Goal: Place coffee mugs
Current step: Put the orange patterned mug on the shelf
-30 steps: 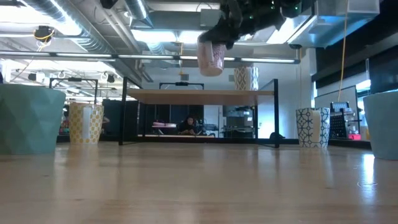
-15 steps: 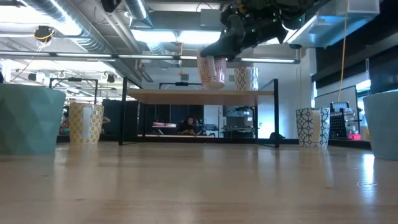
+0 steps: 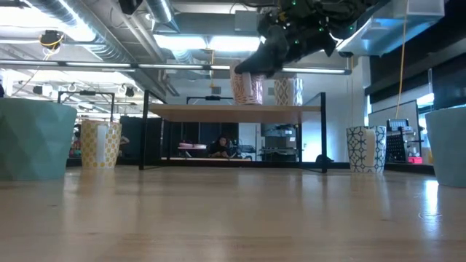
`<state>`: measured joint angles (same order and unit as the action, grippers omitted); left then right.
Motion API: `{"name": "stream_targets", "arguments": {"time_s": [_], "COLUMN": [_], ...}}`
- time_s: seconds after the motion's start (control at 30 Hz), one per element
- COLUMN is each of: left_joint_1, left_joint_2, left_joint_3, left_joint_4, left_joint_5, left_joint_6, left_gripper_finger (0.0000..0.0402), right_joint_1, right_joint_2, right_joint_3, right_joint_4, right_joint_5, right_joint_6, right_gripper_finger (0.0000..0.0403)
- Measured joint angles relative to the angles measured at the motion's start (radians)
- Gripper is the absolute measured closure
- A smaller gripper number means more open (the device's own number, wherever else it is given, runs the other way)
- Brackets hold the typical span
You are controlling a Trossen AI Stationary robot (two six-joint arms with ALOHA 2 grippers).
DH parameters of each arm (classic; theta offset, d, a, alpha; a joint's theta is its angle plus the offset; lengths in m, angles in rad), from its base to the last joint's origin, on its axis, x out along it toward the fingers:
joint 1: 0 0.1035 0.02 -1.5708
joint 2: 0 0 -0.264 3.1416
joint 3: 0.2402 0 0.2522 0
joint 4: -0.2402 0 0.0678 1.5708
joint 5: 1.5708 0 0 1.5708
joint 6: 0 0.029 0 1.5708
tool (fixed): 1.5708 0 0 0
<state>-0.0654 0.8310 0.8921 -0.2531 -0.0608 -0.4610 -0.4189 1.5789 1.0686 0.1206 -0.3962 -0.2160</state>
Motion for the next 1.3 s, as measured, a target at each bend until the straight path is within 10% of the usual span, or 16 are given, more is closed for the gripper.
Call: {"name": "stream_targets", "arguments": {"time_s": [0.6,1.3], "left_joint_1": [0.000,0.000], "left_joint_2": [0.000,0.047], "left_joint_3": [0.000,0.000], "left_joint_4": [-0.001,0.101], "left_joint_5": [0.003,-0.149], "left_joint_6": [-0.002,-0.022], "left_gripper_finger": [0.0266,0.0266], "right_joint_1": [0.000,0.000], "right_joint_2": [-0.031,-0.323], "right_joint_3": [-0.001,0.000], "right_joint_4": [-0.090,-0.550], "right_joint_5": [0.097,0.196], "right_joint_6": [0.007,0.191], "right_gripper_finger": [0.0262,0.0255]}}
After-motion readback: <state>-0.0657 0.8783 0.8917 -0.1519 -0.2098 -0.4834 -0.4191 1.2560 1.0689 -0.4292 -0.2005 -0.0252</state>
